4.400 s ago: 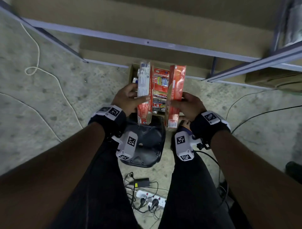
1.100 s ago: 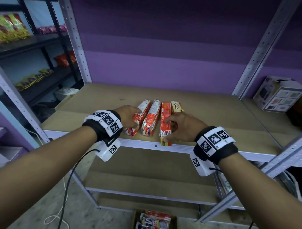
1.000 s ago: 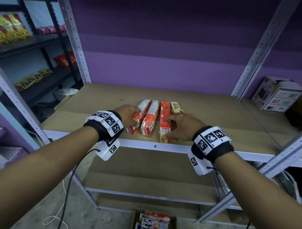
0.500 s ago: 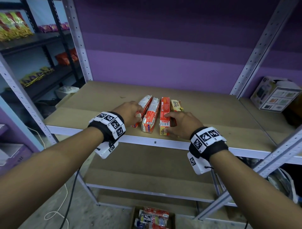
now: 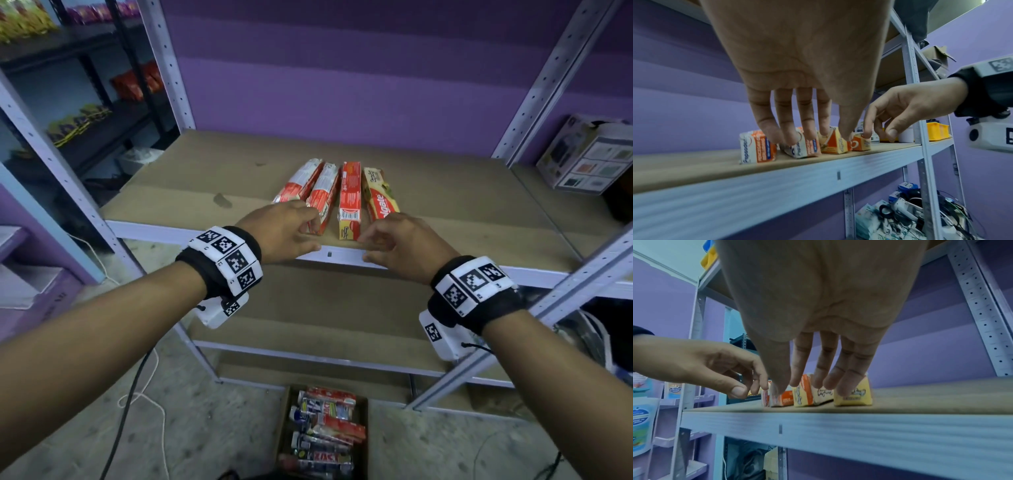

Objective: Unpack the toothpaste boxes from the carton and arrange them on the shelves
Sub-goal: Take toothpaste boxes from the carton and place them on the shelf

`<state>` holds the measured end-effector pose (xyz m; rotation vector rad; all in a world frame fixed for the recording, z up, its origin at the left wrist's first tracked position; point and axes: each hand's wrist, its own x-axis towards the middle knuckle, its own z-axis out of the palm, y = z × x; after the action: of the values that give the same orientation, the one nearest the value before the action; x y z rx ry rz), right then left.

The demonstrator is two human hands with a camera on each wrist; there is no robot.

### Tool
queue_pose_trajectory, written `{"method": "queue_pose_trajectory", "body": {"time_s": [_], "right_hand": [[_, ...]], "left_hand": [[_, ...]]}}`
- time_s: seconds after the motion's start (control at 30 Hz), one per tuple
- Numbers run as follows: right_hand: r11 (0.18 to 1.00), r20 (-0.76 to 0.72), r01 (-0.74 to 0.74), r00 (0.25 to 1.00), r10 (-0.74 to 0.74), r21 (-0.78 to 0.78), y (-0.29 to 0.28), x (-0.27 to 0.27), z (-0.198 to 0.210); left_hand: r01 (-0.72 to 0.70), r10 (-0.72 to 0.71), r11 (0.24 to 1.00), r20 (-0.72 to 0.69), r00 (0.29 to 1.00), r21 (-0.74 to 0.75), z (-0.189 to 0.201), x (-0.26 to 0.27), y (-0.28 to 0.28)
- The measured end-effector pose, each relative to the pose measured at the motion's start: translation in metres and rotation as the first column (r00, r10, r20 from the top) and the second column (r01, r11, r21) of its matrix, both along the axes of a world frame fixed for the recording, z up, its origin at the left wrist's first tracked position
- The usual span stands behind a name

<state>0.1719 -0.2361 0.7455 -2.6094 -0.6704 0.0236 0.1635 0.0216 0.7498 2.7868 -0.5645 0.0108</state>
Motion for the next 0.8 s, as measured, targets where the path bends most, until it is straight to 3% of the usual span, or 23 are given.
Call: {"method": "queue_pose_trajectory", "body": {"time_s": [0.2,0.47,0.57,0.8], "right_hand": [[1.000,-0.117,-0.011,0.993,0.008,-0.021,-0.009,-0.015,-0.036],[0.989,-0.371,0.009,0.926,-0.064,-0.149,-0.017,-0.032,-0.122],[0.986,-0.492,-0.016,0.868,-0.068,-0.164,-0.022,-0.042,-0.161],[0.961,-0.697,-0.094,0.707,-0.119,-0.260,-0.028,-0.066,-0.263]], "left_hand": [[0.030,-0.030,1.000,-0.104,0.994,0.003,-0.037,-0.020,-0.005],[0.037,-0.060,0.997,-0.343,0.937,-0.072,-0.130,-0.045,-0.016],[-0.010,-0.054,0.991,-0.470,0.881,-0.133,-0.171,-0.059,-0.021],[-0.079,0.006,0.994,-0.714,0.700,-0.069,-0.275,-0.086,-0.032]]}}
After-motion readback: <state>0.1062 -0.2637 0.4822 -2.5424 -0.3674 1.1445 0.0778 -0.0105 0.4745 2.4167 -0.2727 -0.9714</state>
